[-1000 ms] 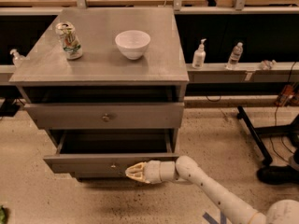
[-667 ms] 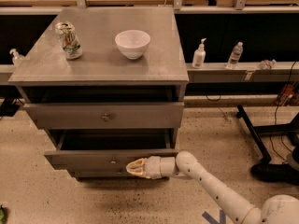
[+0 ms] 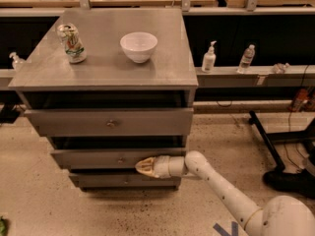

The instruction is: Close middle drawer

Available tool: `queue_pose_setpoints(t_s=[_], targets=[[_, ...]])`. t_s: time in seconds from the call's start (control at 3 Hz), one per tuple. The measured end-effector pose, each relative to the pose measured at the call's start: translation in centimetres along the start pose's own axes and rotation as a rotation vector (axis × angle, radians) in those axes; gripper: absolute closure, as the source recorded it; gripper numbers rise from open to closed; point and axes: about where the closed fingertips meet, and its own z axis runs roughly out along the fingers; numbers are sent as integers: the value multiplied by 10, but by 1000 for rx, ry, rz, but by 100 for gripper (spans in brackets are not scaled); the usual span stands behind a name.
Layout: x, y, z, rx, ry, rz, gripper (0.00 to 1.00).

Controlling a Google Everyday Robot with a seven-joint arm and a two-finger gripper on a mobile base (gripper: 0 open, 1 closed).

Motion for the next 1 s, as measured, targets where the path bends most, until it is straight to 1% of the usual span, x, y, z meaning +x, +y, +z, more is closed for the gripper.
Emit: queue_pose_setpoints(t_s=[0.33,0.67,1.0], targets=[[0,1,0,0,-1,0,100],[6,-12,3,3,-10,2,100],[3,-4,4,-1,-10,1,100]])
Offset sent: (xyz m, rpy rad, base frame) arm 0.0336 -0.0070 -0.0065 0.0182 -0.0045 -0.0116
